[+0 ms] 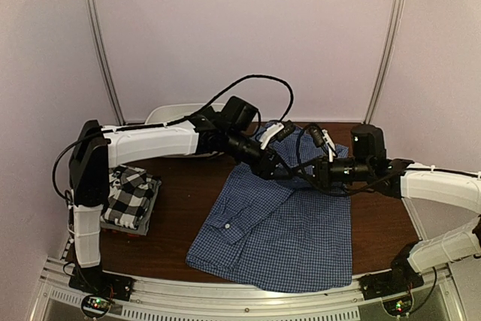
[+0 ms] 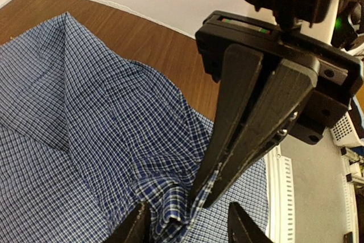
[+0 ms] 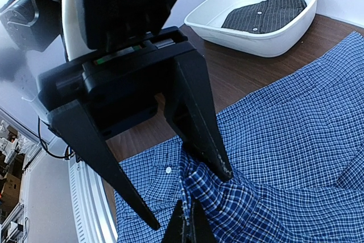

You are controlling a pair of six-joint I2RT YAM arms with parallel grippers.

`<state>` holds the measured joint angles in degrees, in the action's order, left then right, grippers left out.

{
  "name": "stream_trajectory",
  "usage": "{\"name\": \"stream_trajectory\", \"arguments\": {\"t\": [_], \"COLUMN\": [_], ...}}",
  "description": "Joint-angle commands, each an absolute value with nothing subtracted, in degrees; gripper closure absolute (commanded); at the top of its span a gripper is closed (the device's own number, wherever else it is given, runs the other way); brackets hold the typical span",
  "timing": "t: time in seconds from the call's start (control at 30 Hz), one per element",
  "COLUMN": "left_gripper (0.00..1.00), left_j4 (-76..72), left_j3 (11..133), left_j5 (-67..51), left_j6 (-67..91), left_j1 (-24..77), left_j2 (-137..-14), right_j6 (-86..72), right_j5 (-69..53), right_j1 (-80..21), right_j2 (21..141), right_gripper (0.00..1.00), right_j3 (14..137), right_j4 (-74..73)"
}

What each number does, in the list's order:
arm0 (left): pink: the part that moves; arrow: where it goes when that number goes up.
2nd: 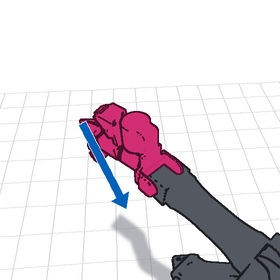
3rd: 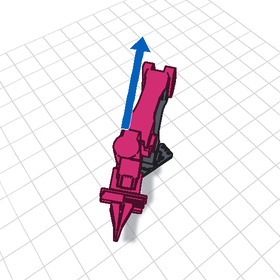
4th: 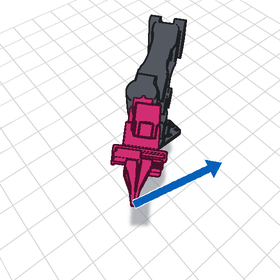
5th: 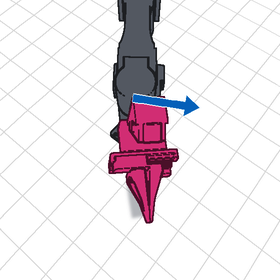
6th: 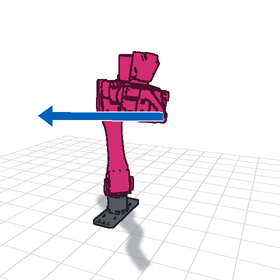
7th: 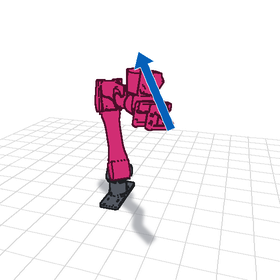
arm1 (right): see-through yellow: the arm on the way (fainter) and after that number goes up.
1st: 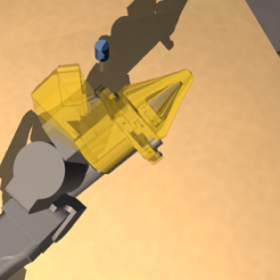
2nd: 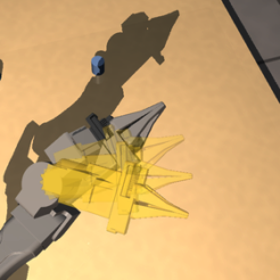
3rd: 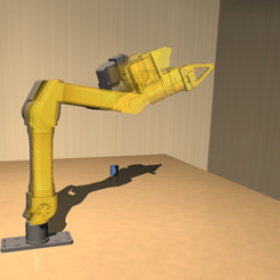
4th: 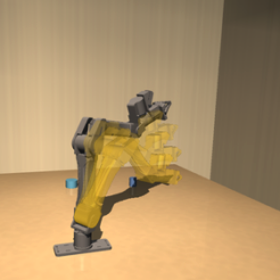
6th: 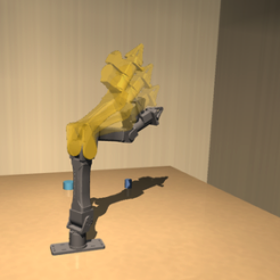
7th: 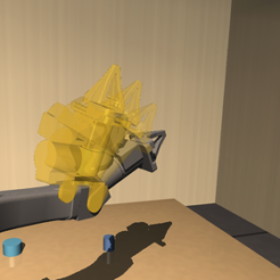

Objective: Fold and stack the long sleeve shirts
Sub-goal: Pass from the right arm to the left, then pick up the 1/3-folded shirt from the center of the board.

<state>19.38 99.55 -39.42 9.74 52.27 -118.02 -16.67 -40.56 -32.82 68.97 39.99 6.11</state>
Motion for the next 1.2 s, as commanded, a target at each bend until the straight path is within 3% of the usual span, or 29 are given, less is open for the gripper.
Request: {"name": "stream_trajectory", "arguments": {"t": [0.0,0.13,0.17,0.23,0.5,0.67,0.83,1.17], "left_gripper": [0.59,0.79,0.88,1.00,1.00,1.00,1.00,1.00], "left_j4": [17.6,18.2,18.2,18.3,17.3,15.9,9.9,7.9], "left_j3": [101.4,100.9,100.7,100.5,102.0,101.7,95.6,85.5], "left_j5": [-39.2,-38.6,-38.3,-37.5,-23.8,-21.9,-24.3,-19.6], "left_j6": [8.9,8.9,8.9,8.9,16.9,29.2,39.8,49.3], "left_j1": [52.3,52.3,52.3,52.4,51.9,48.9,44.6,36.4], "left_j2": [-118.6,-118.4,-118.3,-118.1,-114.5,-112.2,-107.8,-100.2], "right_j6": [-16.6,-17.0,-17.1,-17.5,-19.9,-24.6,-27.6,-31.7], "right_j5": [-37.1,-33.0,-32.2,-30.3,-14.3,1.6,7.7,8.8], "right_j1": [-33.5,-33.6,-33.5,-33.5,-33.4,-33.1,-31.5,-28.2], "right_j2": [68.9,67.8,67.6,67.0,61.3,55.9,53.3,55.7], "right_gripper": [1.00,1.00,1.00,0.92,0.63,0.43,0.36,0.35], "right_j3": [41.7,42.1,42.4,42.7,43.9,42.8,40.3,37.6], "right_j4": [6.4,5.8,5.6,5.0,-1.6,-7.5,-11.2,-12.6]}}
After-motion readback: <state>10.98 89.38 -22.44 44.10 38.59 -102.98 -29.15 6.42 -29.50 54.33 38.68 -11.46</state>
